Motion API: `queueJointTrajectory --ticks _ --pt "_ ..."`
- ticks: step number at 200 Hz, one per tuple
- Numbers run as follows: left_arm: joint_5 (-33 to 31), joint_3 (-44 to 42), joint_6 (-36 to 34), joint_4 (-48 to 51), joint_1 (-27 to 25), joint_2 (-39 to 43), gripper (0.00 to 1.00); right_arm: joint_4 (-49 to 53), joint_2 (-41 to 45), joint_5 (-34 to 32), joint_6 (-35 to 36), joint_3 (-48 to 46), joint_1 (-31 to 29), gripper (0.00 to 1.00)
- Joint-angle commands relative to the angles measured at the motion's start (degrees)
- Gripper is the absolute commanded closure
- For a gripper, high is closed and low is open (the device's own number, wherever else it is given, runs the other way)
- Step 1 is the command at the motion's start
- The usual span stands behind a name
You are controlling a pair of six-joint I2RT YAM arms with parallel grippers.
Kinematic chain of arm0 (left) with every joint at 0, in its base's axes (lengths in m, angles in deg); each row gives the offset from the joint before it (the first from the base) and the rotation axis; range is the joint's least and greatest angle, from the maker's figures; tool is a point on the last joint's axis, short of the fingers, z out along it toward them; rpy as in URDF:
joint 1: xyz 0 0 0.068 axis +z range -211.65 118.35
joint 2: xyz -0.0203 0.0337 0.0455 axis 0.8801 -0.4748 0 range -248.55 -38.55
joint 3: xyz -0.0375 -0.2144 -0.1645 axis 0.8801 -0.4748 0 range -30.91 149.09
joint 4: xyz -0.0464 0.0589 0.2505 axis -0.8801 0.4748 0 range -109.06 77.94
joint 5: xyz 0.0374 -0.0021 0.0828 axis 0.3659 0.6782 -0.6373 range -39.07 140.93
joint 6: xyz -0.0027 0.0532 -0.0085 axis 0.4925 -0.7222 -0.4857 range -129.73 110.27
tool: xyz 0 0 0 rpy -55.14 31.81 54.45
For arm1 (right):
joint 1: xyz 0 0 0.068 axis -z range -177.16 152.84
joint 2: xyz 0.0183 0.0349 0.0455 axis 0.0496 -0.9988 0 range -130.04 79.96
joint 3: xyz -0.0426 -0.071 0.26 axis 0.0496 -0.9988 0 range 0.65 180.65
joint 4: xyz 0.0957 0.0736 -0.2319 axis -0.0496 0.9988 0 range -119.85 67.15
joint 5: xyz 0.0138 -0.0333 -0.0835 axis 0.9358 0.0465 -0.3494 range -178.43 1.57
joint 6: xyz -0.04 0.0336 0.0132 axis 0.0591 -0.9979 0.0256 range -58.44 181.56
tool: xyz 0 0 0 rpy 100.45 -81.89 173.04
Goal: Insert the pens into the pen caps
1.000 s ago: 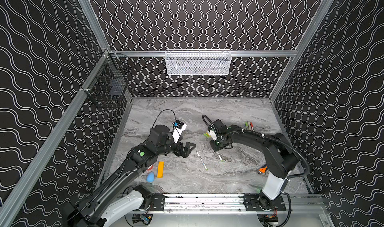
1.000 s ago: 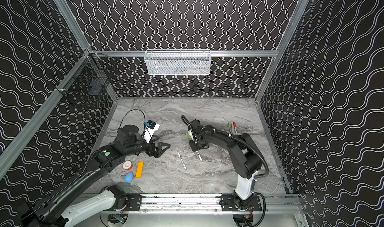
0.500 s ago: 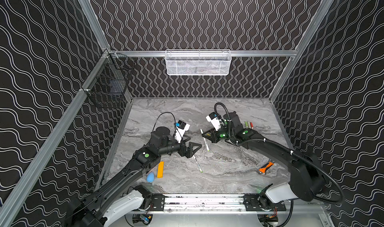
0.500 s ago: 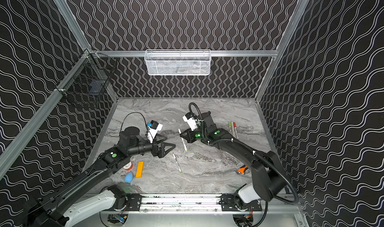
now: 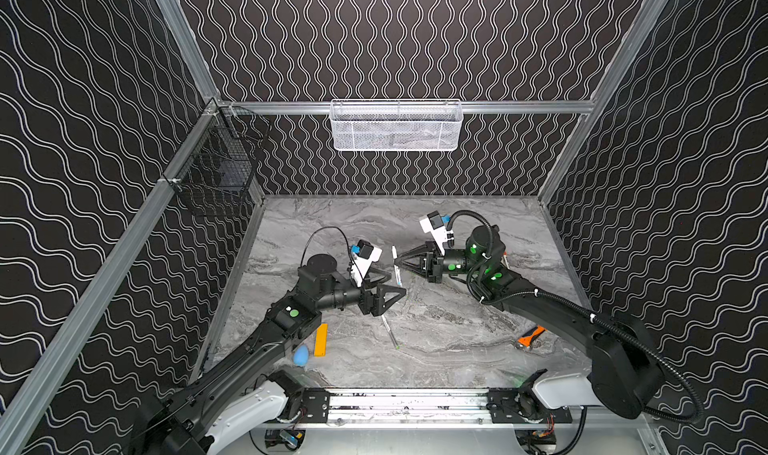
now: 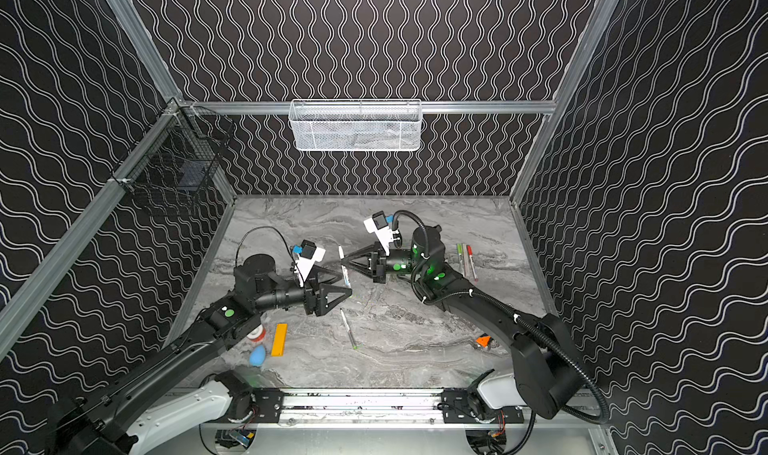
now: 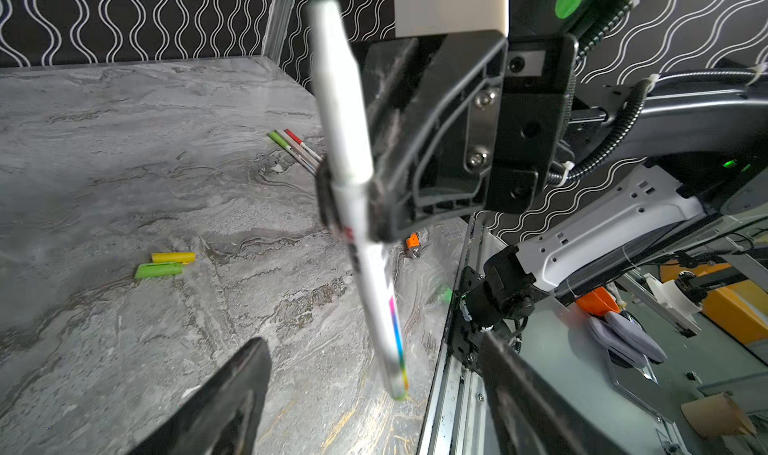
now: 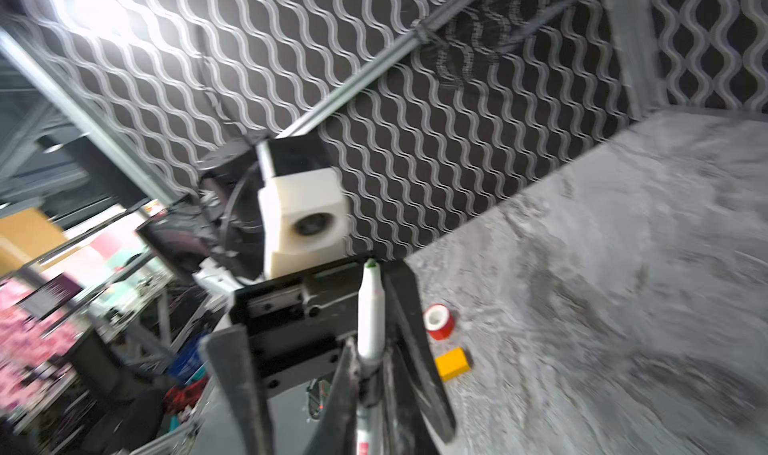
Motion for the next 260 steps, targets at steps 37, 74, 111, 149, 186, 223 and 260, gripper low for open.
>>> queueJointTrajectory --ticks 37,74,111,149,186,223,260 --pt "7.36 -0.24 2.21 -9.31 0.1 -0.11 0.52 -17.96 1.1 4.39 -6.05 -3.51 -1.33 0.91" --pt "7.98 -0.22 2.47 -9.7 0.08 -0.02 0.8 -23.9 0.83 4.54 -8.49 -5.3 -1.32 0.9" --pt "5.74 1.19 1.83 -4.46 0.08 0.24 1.0 -20.2 0.56 2.99 -6.82 -5.4 -1.26 0.85" --pt "1.5 5.82 -1.74 11.32 0.72 -0.35 1.0 14.91 2.53 -11.12 10.23 -0.59 0.81 0.59" --pt "1.74 8.96 -7.28 25.77 3.15 -0.02 1.0 35.68 -1.94 -26.27 18.04 3.64 4.42 0.51" --pt "3.97 8.77 -10.52 30.59 4.37 1.18 1.0 48.32 -12.0 -37.66 22.71 9.79 7.27 0.5" --pt "4.97 9.84 -13.43 33.9 4.68 0.19 1.0 59.12 -20.99 -49.08 28.79 17.16 7.18 0.49"
